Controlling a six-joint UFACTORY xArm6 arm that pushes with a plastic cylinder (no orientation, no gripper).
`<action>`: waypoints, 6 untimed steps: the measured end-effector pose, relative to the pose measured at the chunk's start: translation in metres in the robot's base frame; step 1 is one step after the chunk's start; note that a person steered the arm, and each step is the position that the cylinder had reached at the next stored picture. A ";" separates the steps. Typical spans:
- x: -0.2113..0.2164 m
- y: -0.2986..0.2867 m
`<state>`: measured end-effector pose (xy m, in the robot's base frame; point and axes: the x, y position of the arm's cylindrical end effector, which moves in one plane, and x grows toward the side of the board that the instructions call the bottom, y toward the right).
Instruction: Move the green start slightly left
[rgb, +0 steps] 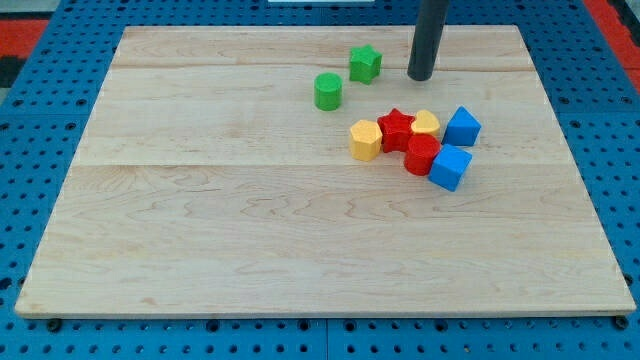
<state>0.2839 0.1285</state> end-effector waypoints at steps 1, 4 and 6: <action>-0.003 -0.026; 0.001 -0.055; 0.082 -0.105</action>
